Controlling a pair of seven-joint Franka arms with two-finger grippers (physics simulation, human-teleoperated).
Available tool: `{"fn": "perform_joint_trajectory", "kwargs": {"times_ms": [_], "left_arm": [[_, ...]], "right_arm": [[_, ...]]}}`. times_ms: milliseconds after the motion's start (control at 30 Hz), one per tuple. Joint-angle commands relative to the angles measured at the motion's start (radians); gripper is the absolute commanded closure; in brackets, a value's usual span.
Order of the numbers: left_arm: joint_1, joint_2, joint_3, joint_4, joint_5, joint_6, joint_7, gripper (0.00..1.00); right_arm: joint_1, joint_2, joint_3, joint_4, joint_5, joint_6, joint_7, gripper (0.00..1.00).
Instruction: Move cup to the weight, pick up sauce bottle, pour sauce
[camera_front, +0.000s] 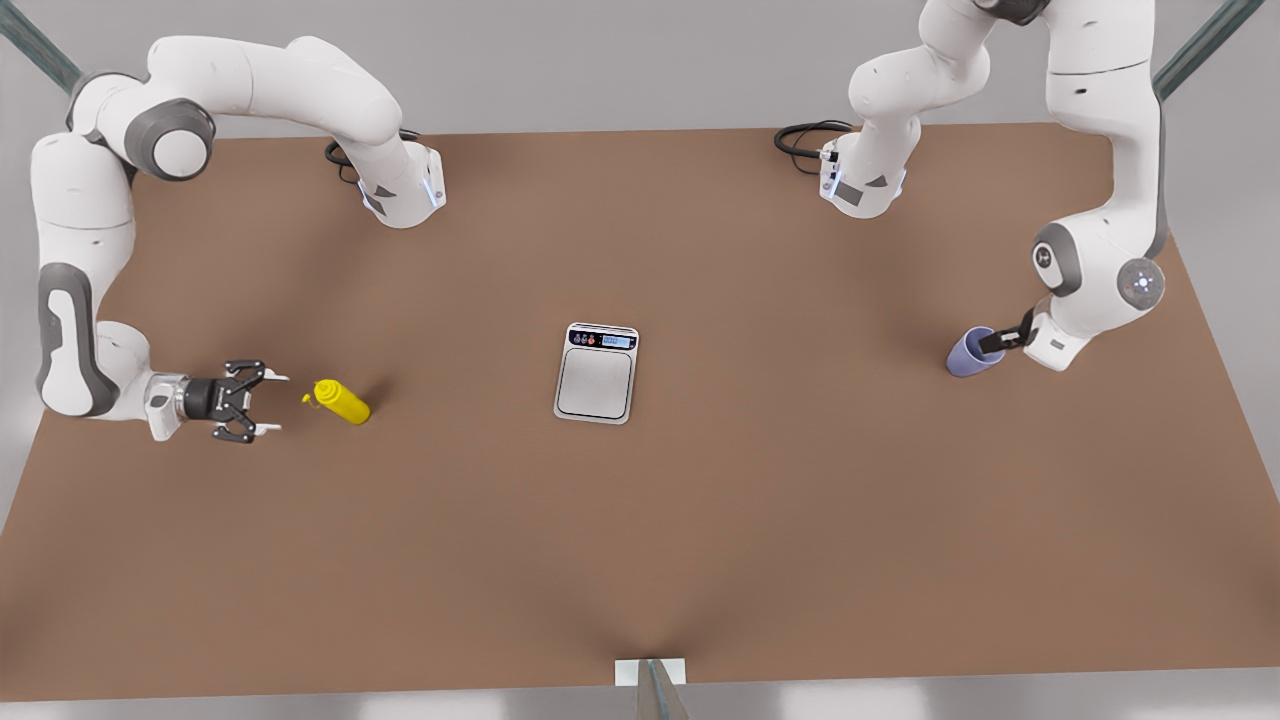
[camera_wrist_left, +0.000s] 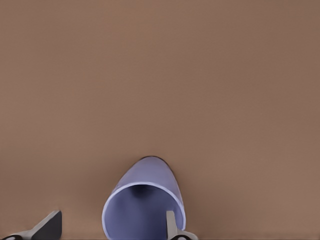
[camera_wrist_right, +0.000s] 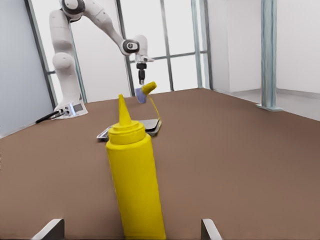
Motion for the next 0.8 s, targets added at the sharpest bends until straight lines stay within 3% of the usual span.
{"fn": "perform_joint_trajectory", "kwargs": {"times_ms": [0, 500, 600, 767], "left_arm": [[-0.001, 0.005, 0.0, 0.001, 0.0, 0.0, 0.0, 0.0], [-0.001, 0.1, 0.0, 0.004, 0.002, 0.009, -0.002, 0.01], [-0.001, 0.1, 0.0, 0.004, 0.002, 0.009, -0.002, 0.33], [-0.001, 0.102, 0.0, 0.006, 0.003, 0.009, -0.002, 0.36]], "right_arm": [[0.0, 0.003, 0.0, -0.001, 0.0, 0.0, -0.008, 0.0], [0.069, 0.009, 0.008, -0.08, 0.027, 0.04, -0.088, 0.0], [0.08, 0.009, 0.009, -0.086, 0.035, 0.049, -0.088, 0.0], [0.098, 0.004, 0.026, -0.123, 0.058, 0.072, -0.088, 0.0]]}}
